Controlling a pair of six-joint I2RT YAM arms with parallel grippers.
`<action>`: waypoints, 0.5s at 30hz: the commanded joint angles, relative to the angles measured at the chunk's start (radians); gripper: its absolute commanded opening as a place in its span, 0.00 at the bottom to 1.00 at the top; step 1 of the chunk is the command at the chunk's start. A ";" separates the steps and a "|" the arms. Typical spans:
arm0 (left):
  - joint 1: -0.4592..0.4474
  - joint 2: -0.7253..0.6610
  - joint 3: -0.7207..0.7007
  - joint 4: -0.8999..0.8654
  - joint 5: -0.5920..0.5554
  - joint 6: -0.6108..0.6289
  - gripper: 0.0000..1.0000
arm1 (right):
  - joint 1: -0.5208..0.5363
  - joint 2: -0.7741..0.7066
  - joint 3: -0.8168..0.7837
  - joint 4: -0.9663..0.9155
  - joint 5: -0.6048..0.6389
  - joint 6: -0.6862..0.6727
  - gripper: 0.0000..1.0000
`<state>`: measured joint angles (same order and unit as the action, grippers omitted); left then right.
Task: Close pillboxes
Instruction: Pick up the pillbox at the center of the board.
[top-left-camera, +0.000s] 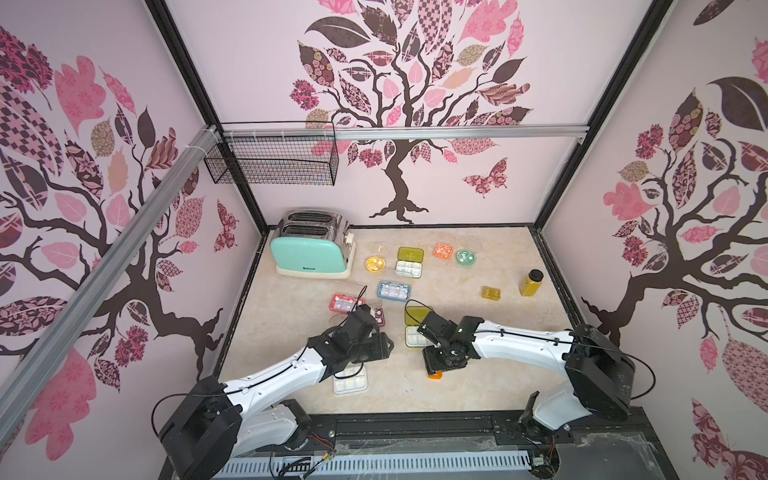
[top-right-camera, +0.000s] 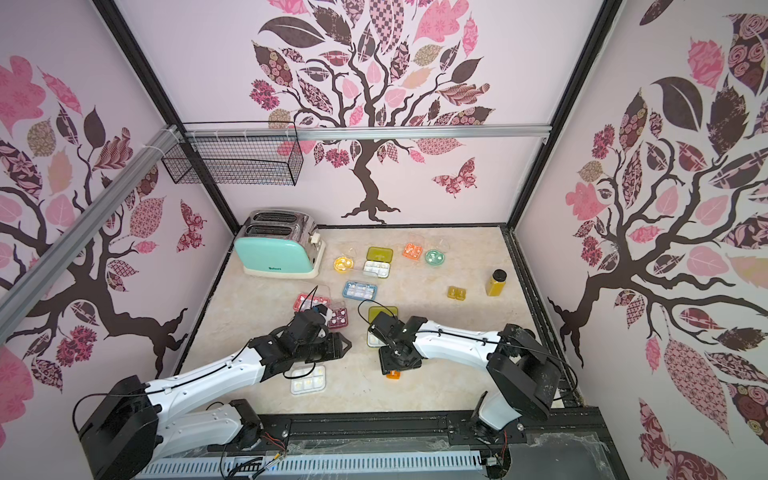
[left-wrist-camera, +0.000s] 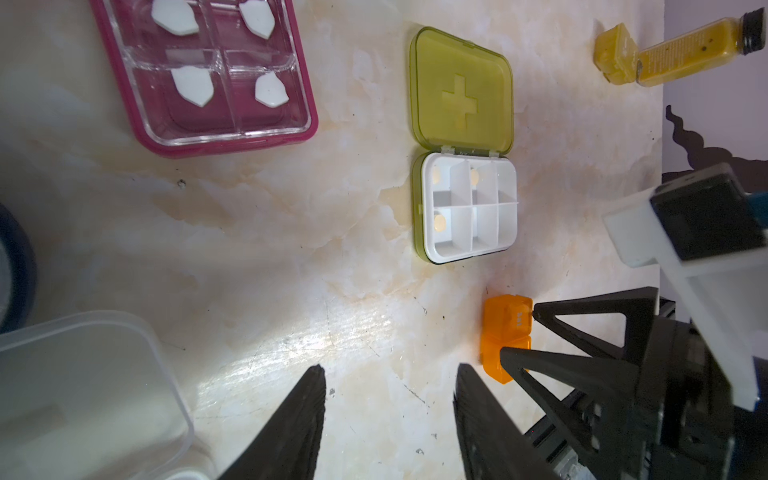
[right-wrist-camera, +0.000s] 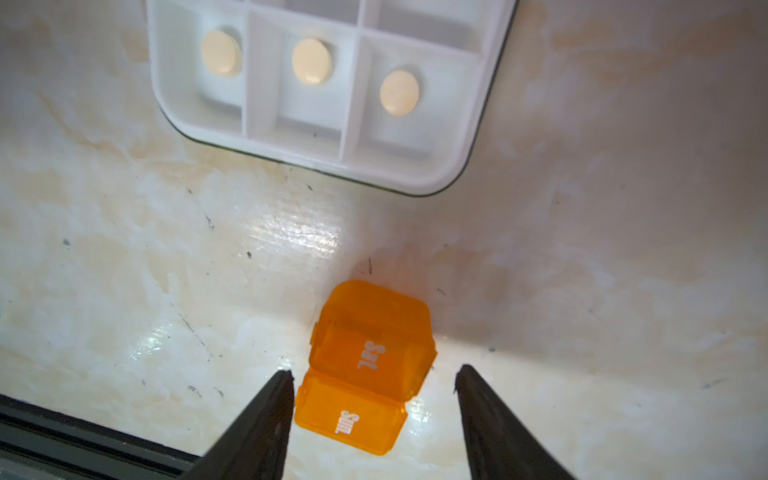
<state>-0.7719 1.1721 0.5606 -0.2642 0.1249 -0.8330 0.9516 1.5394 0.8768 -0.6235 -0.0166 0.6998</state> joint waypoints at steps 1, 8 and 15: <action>0.005 0.009 -0.011 0.023 0.004 0.026 0.53 | 0.022 0.034 0.039 -0.039 0.039 0.005 0.64; 0.004 0.026 -0.010 0.029 0.013 0.030 0.53 | 0.044 0.068 0.062 -0.068 0.073 -0.016 0.55; 0.005 0.041 -0.005 0.038 0.022 0.027 0.53 | 0.044 0.055 0.059 -0.085 0.091 -0.029 0.48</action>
<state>-0.7719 1.2060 0.5606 -0.2520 0.1383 -0.8154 0.9928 1.6066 0.9142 -0.6613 0.0406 0.6834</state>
